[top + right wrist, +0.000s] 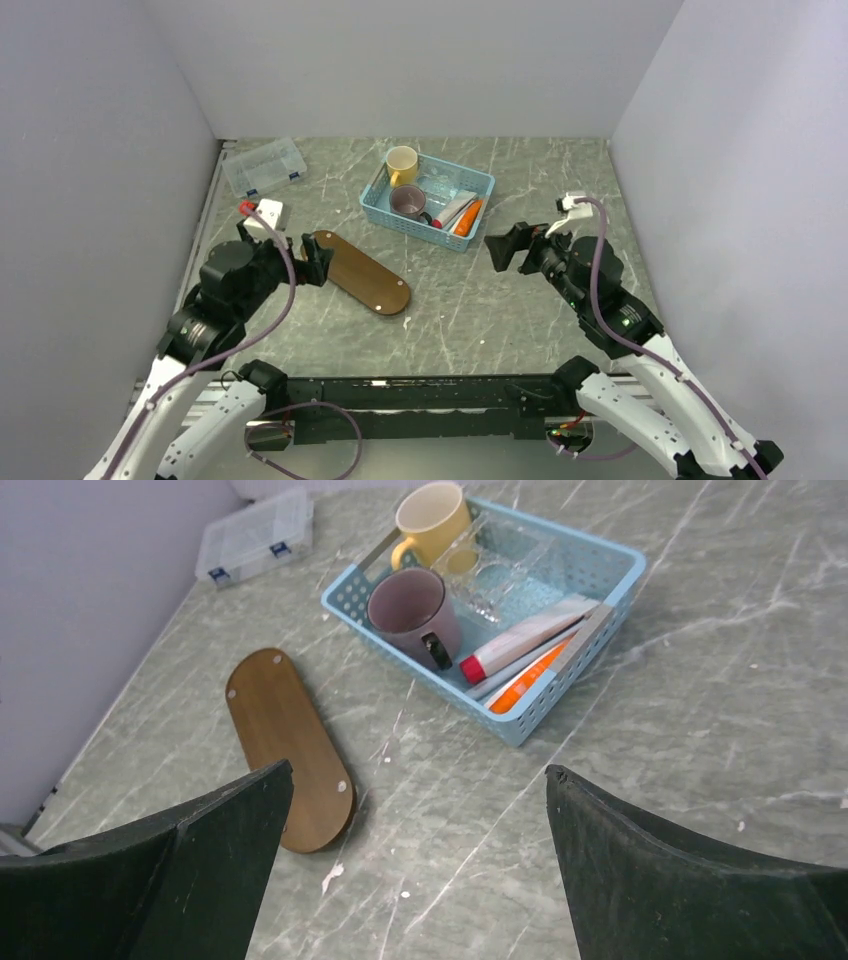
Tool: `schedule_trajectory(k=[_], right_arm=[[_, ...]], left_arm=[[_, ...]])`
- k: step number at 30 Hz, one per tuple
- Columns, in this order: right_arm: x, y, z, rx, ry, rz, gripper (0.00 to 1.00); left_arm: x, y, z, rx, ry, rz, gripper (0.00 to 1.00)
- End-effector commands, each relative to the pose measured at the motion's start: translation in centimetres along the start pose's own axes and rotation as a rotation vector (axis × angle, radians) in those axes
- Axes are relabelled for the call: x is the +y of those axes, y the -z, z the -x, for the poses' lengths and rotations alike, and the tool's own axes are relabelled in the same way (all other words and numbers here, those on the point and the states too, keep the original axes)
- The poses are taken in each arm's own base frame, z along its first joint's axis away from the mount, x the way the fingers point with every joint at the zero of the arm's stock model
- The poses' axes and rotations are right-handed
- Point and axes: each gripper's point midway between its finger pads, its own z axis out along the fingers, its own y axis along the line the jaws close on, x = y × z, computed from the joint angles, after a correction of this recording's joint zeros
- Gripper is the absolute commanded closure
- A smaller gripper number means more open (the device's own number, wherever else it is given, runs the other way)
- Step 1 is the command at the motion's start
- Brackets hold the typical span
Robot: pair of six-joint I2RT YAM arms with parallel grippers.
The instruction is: Prepare toiletry sets of a toothbrush and toothpaste on the tray
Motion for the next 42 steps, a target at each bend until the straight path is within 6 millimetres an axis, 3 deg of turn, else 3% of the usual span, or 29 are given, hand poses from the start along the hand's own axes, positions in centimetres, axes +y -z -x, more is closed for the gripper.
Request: schedule_trajectory(k=[1, 19, 26, 42], right_arm=[[-1.0, 1.2, 1.5, -0.071, -0.008, -0.054, 0.00], [-2.6, -2.2, 0.4, 0.025, 0.031, -0.184, 0.00], [-3.1, -5.1, -0.6, 0.119, 0.024, -0.267, 0.01], [-6.3, -12.1, -2.4, 0.254, -0.088, -0.584, 0.12]], left_arm=[[-1.1, 1.8, 1.7, -0.119, -0.050, -0.085, 0.01], [-1.0, 2.0, 1.5, -0.099, -0.054, -0.084, 0.01], [-0.8, 2.0, 1.4, -0.096, -0.049, -0.070, 0.01], [-0.6, 1.8, 1.0, -0.072, -0.046, -0.062, 0.01]])
